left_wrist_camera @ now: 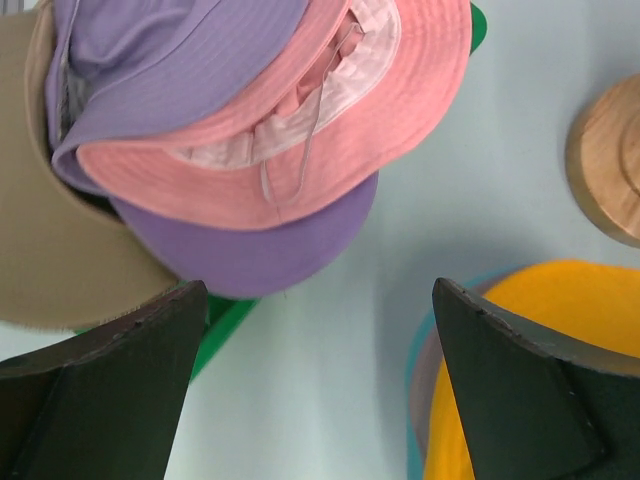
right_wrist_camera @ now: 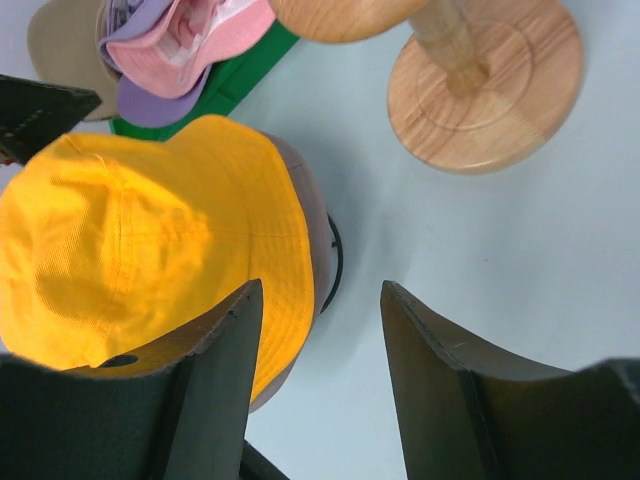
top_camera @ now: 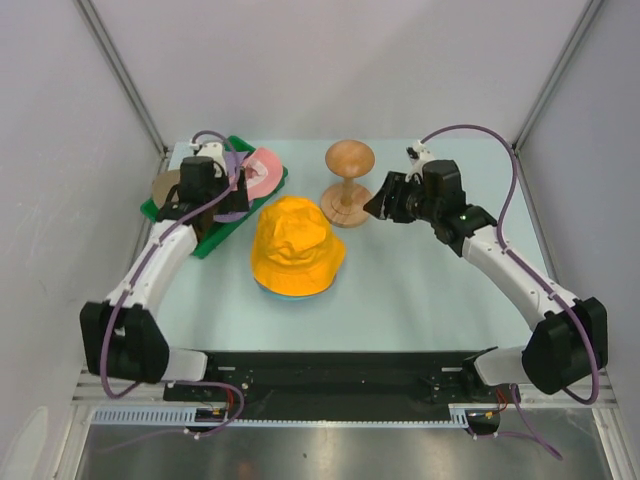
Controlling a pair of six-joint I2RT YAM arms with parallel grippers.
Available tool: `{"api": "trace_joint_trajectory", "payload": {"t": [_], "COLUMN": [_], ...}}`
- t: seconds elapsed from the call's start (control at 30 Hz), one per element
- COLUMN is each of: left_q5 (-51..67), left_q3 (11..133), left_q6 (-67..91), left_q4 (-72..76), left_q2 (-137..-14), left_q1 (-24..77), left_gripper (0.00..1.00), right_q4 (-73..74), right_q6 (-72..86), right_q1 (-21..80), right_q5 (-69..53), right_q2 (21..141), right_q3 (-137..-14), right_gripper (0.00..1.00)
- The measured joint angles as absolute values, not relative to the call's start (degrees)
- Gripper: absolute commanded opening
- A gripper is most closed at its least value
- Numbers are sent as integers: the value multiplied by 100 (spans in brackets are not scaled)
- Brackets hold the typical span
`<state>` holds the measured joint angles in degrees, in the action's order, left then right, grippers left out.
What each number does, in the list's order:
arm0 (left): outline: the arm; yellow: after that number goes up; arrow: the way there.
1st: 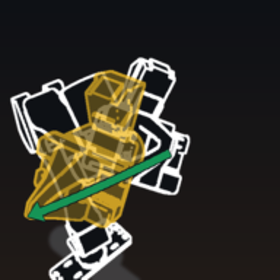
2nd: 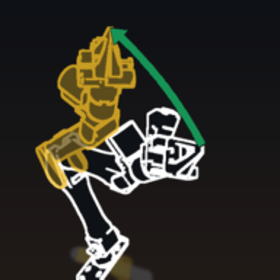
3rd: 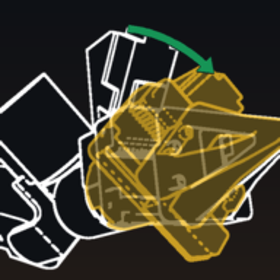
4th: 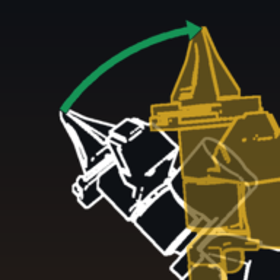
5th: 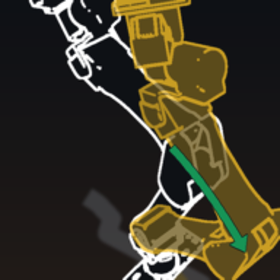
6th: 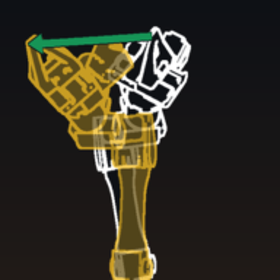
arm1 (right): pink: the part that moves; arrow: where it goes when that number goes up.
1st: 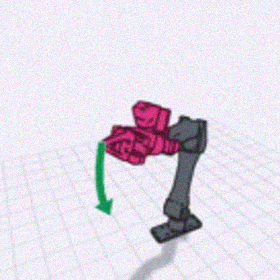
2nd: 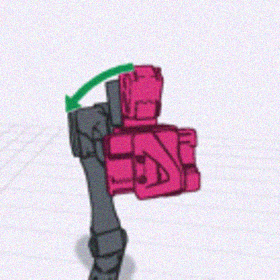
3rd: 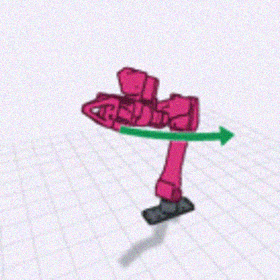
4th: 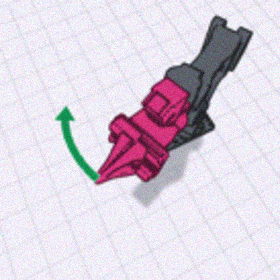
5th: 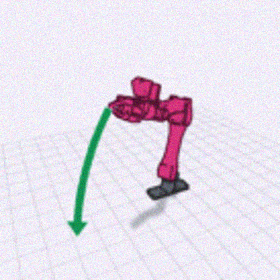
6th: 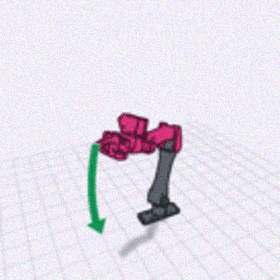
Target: Stack the hats
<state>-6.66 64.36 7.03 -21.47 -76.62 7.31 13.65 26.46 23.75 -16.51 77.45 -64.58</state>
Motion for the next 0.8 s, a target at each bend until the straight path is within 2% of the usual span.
{"api": "trace_joint_trajectory", "payload": {"t": [0.1, 0.5, 0.8], "left_q5": [-738, -902, -867], "left_q3": [6764, 9072, 10619], "left_q6": [432, 56, 36], "left_q4": [-1925, -1288, -1369], "left_q2": [-8274, -10960, -12307], "left_q1": [775, 832, 917], "left_gripper": [98, 79, 64], "right_q4": [1413, 1120, 867], "right_q6": [2703, 2801, 2917], "right_q1": [2346, 1608, 1164], "right_q5": [-1479, -1601, -1879], "right_q2": [7708, 7662, 7723], "right_q3": [-6554, -6549, -6534], "right_gripper": [56, 56, 56]}}
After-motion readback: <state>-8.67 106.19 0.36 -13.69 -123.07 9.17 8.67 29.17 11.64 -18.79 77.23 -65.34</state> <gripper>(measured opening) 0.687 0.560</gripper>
